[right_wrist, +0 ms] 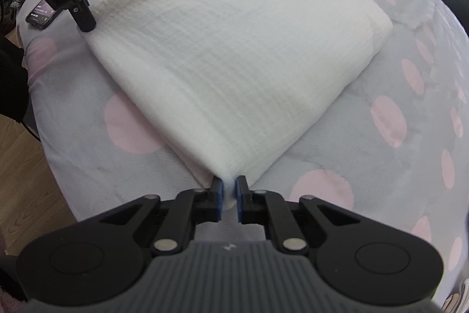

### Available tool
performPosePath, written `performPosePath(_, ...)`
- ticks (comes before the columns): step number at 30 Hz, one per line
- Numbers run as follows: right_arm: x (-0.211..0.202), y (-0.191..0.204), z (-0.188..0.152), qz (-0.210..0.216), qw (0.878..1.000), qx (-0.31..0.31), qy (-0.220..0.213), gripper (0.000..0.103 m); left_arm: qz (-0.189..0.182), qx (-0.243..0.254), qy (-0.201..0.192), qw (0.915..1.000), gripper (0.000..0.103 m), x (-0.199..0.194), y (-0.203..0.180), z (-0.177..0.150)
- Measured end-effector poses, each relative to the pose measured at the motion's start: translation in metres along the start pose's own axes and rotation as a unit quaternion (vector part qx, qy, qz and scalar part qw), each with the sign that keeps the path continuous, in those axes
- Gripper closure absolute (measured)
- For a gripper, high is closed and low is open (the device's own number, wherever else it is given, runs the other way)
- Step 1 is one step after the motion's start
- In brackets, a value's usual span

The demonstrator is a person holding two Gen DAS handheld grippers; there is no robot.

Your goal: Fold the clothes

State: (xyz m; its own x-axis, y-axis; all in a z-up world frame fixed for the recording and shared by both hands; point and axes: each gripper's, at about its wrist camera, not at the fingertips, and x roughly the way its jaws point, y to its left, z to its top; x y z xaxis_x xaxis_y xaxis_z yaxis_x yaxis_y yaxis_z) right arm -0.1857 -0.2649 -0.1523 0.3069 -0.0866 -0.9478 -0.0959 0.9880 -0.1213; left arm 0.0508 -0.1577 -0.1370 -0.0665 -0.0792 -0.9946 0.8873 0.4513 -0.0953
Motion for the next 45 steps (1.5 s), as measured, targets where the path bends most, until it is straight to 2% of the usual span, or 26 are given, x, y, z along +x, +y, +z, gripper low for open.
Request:
performPosePath(2,-0.004,-0.008,-0.004,0.012,1.000,0.013,0.009,0.084,-0.005,0.008,-0.008,0.9999,0.071,-0.013,0.002,-0.001)
performPosePath(3,-0.007,-0.012,-0.006,0.017,1.000,0.019,0.010,0.077,-0.012,0.012,-0.015,0.9998,0.058,-0.021,0.004,-0.002)
performPosePath(4,-0.011,-0.017,-0.007,0.020,0.999,0.024,0.007,0.070,-0.022,0.012,-0.029,0.9992,0.052,-0.031,0.007,-0.003)
performPosePath(7,-0.029,-0.039,-0.008,0.040,0.998,0.050,-0.016,0.066,-0.048,-0.012,-0.082,0.9954,0.044,-0.053,0.021,0.000)
performPosePath(10,-0.048,-0.058,-0.005,0.075,0.990,0.111,-0.044,0.056,-0.073,-0.052,-0.129,0.9876,0.042,-0.064,0.036,0.011)
performPosePath(13,-0.058,-0.084,0.000,0.107,0.974,0.179,-0.084,0.054,-0.087,-0.090,-0.161,0.9790,0.042,-0.063,0.042,0.030)
performPosePath(16,-0.052,-0.103,0.000,0.104,0.957,0.238,-0.128,0.051,-0.101,-0.115,-0.204,0.9670,0.042,-0.054,0.050,0.051)
performPosePath(19,-0.040,-0.120,0.004,0.104,0.939,0.293,-0.147,0.049,-0.099,-0.139,-0.223,0.9597,0.042,-0.042,0.064,0.065)
performPosePath(21,-0.030,-0.133,0.009,0.104,0.927,0.328,-0.147,0.049,-0.101,-0.153,-0.225,0.9568,0.042,-0.035,0.073,0.076)
performPosePath(26,-0.011,-0.177,0.021,0.119,0.896,0.401,-0.149,0.042,-0.129,-0.152,-0.215,0.9561,0.042,-0.019,0.093,0.098)
performPosePath(29,-0.003,-0.195,0.027,0.140,0.878,0.430,-0.158,0.031,-0.129,-0.137,-0.215,0.9583,0.042,-0.013,0.099,0.102)
performPosePath(32,0.010,-0.203,0.039,0.159,0.876,0.425,-0.162,0.027,-0.133,-0.148,-0.213,0.9565,0.042,-0.004,0.106,0.104)
performPosePath(34,0.021,-0.205,0.042,0.166,0.876,0.426,-0.157,0.017,-0.138,-0.146,-0.216,0.9555,0.042,0.001,0.107,0.104)
performPosePath(38,0.042,-0.211,0.046,0.178,0.873,0.433,-0.137,0.016,-0.159,-0.137,-0.210,0.9549,0.042,0.013,0.106,0.107)
performPosePath(41,0.058,-0.217,0.045,0.193,0.862,0.453,-0.117,0.015,-0.166,-0.142,-0.203,0.9544,0.039,0.022,0.105,0.109)
performPosePath(43,0.066,-0.218,0.046,0.205,0.856,0.461,-0.116,0.008,-0.167,-0.140,-0.207,0.9537,0.037,0.024,0.105,0.109)
performPosePath(45,0.071,-0.219,0.048,0.214,0.852,0.463,-0.116,0.005,-0.172,-0.143,-0.209,0.9519,0.036,0.026,0.106,0.109)
